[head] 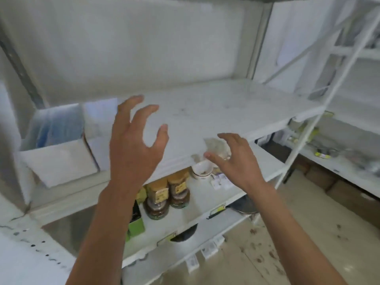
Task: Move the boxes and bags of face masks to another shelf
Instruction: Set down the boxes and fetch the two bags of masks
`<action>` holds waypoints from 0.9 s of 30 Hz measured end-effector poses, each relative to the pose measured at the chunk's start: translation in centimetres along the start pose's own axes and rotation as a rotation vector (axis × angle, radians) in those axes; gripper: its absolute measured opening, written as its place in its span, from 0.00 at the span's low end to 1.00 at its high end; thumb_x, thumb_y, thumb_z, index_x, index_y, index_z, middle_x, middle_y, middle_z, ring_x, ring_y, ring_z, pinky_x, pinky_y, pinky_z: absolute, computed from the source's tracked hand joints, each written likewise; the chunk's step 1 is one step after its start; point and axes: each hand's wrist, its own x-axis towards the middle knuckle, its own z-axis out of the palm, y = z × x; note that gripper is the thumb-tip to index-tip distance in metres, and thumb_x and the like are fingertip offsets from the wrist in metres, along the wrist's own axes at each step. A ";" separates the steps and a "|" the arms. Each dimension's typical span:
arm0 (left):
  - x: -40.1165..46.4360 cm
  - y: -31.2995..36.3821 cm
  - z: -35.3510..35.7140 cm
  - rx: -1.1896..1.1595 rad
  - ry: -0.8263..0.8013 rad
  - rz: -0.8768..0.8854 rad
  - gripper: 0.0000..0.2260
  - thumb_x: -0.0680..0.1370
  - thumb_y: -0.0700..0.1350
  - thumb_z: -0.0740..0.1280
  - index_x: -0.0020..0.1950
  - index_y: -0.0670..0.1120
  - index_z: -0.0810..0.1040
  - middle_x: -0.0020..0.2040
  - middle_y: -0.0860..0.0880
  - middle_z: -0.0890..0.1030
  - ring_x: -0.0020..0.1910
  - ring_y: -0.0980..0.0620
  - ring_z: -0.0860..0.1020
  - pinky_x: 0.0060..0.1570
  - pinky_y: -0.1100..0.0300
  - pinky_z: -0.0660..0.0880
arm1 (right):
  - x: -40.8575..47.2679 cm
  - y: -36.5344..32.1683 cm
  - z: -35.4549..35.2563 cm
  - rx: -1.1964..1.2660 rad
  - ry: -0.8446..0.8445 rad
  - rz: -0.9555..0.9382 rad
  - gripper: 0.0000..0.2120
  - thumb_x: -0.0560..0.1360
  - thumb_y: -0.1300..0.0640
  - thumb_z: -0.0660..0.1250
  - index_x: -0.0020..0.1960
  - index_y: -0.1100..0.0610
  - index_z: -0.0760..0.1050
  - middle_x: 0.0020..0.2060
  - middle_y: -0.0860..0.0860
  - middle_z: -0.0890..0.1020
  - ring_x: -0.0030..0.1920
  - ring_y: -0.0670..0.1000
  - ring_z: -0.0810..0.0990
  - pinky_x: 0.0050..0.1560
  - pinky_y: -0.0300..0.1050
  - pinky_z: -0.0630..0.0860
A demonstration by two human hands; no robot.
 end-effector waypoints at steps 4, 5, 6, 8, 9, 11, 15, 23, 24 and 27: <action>-1.9 7.0 10.1 -0.074 -0.441 0.024 0.18 0.76 0.56 0.67 0.65 0.53 0.77 0.71 0.51 0.70 0.71 0.50 0.69 0.70 0.53 0.65 | -4.0 7.0 -7.0 -0.334 -0.011 0.138 0.35 0.72 0.30 0.66 0.70 0.53 0.73 0.69 0.52 0.74 0.68 0.58 0.70 0.66 0.54 0.70; -2.8 8.9 12.8 -0.070 -0.554 0.046 0.20 0.76 0.57 0.68 0.66 0.53 0.77 0.72 0.51 0.70 0.72 0.49 0.68 0.70 0.53 0.63 | -5.4 9.0 -8.9 -0.409 -0.044 0.192 0.37 0.72 0.29 0.65 0.71 0.52 0.72 0.70 0.53 0.73 0.69 0.59 0.69 0.66 0.55 0.69; -3.9 10.9 15.5 -0.070 -0.659 0.070 0.20 0.77 0.57 0.68 0.67 0.53 0.76 0.72 0.51 0.70 0.72 0.49 0.68 0.71 0.53 0.63 | -7.1 10.9 -10.8 -0.478 -0.083 0.246 0.38 0.72 0.27 0.63 0.72 0.52 0.71 0.70 0.54 0.72 0.70 0.59 0.68 0.67 0.56 0.68; -6.2 15.4 20.5 -0.089 -0.826 0.123 0.23 0.77 0.58 0.67 0.70 0.52 0.74 0.72 0.50 0.70 0.72 0.47 0.67 0.71 0.50 0.64 | -10.8 15.0 -14.6 -0.582 -0.139 0.360 0.39 0.71 0.26 0.60 0.72 0.51 0.69 0.71 0.54 0.71 0.70 0.61 0.67 0.68 0.57 0.67; -7.4 17.9 22.8 -0.102 -0.887 0.159 0.24 0.77 0.59 0.66 0.72 0.52 0.72 0.72 0.50 0.69 0.71 0.47 0.67 0.71 0.49 0.64 | -12.8 17.0 -16.6 -0.619 -0.148 0.422 0.38 0.71 0.26 0.59 0.71 0.51 0.69 0.70 0.55 0.70 0.70 0.61 0.67 0.68 0.56 0.66; -9.9 23.0 26.8 -0.140 -0.960 0.244 0.28 0.77 0.60 0.65 0.75 0.53 0.67 0.73 0.49 0.68 0.71 0.45 0.67 0.69 0.49 0.64 | -16.8 20.6 -20.5 -0.668 -0.152 0.548 0.38 0.71 0.26 0.59 0.72 0.50 0.67 0.71 0.55 0.69 0.71 0.60 0.66 0.70 0.56 0.65; -14.4 33.2 33.0 -0.205 -1.082 0.369 0.31 0.79 0.62 0.62 0.79 0.54 0.58 0.75 0.48 0.66 0.74 0.46 0.64 0.71 0.47 0.64 | -24.6 26.2 -27.7 -0.712 -0.099 0.779 0.37 0.73 0.30 0.61 0.73 0.51 0.66 0.72 0.54 0.68 0.72 0.60 0.65 0.70 0.56 0.64; -20.1 48.0 42.8 -0.359 -1.230 0.540 0.31 0.79 0.64 0.59 0.79 0.54 0.59 0.78 0.49 0.63 0.78 0.48 0.59 0.74 0.45 0.60 | -35.3 34.3 -37.5 -0.699 0.035 1.158 0.32 0.76 0.35 0.62 0.73 0.52 0.65 0.71 0.54 0.68 0.71 0.60 0.66 0.70 0.56 0.65; -20.4 48.9 43.7 -0.366 -1.217 0.551 0.31 0.79 0.65 0.59 0.79 0.55 0.59 0.78 0.48 0.63 0.78 0.48 0.59 0.74 0.45 0.60 | -35.7 35.0 -38.0 -0.697 0.040 1.179 0.32 0.76 0.35 0.62 0.73 0.52 0.65 0.72 0.54 0.68 0.71 0.60 0.66 0.70 0.57 0.64; -21.8 53.4 48.6 -0.413 -1.217 0.593 0.32 0.78 0.65 0.60 0.79 0.54 0.60 0.77 0.48 0.64 0.77 0.47 0.59 0.74 0.46 0.59 | -36.9 38.9 -40.7 -0.702 0.071 1.255 0.32 0.77 0.35 0.62 0.74 0.51 0.64 0.72 0.54 0.67 0.72 0.60 0.66 0.71 0.57 0.64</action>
